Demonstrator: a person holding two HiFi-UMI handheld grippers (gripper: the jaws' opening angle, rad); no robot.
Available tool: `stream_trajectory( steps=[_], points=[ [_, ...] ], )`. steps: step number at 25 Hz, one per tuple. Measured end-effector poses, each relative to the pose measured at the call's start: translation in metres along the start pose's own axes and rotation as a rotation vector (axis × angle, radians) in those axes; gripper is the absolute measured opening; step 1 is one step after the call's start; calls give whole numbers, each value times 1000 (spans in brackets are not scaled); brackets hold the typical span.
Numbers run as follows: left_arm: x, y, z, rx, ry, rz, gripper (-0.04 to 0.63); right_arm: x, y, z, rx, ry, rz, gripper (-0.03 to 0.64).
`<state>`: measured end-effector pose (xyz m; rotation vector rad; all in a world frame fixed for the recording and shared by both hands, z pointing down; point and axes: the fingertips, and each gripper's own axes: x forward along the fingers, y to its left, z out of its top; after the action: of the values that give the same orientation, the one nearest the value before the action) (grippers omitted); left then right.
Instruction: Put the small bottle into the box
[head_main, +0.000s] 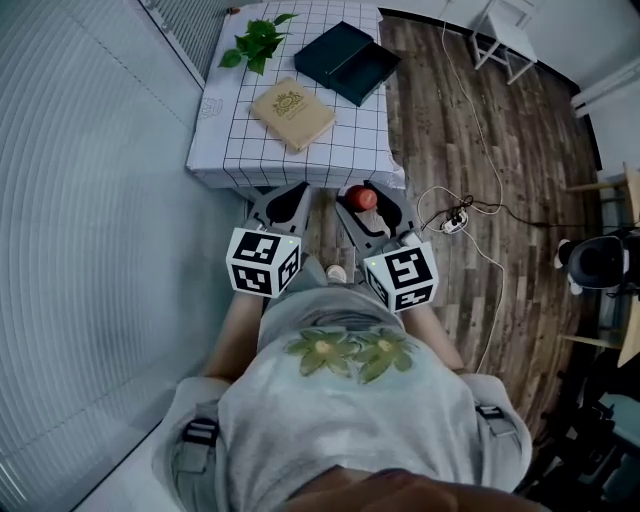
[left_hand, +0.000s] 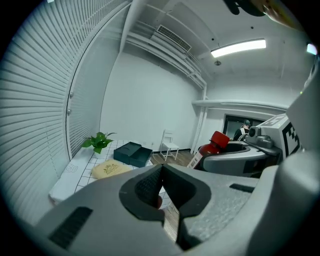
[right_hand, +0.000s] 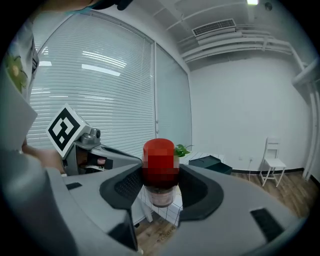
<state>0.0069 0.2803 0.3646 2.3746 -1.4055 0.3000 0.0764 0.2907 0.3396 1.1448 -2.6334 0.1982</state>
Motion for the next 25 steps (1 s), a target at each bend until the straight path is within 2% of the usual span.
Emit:
stream_trajectory(
  steps=[8, 17, 25],
  points=[
    [10, -9, -8, 8, 32, 27, 8, -9, -7, -12, 3, 6, 24, 219],
    [37, -8, -7, 26, 70, 6, 8, 1, -35, -18, 39, 14, -6, 218],
    [66, 16, 1, 19, 74, 12, 8, 31, -60, -17, 57, 23, -15, 218]
  ],
)
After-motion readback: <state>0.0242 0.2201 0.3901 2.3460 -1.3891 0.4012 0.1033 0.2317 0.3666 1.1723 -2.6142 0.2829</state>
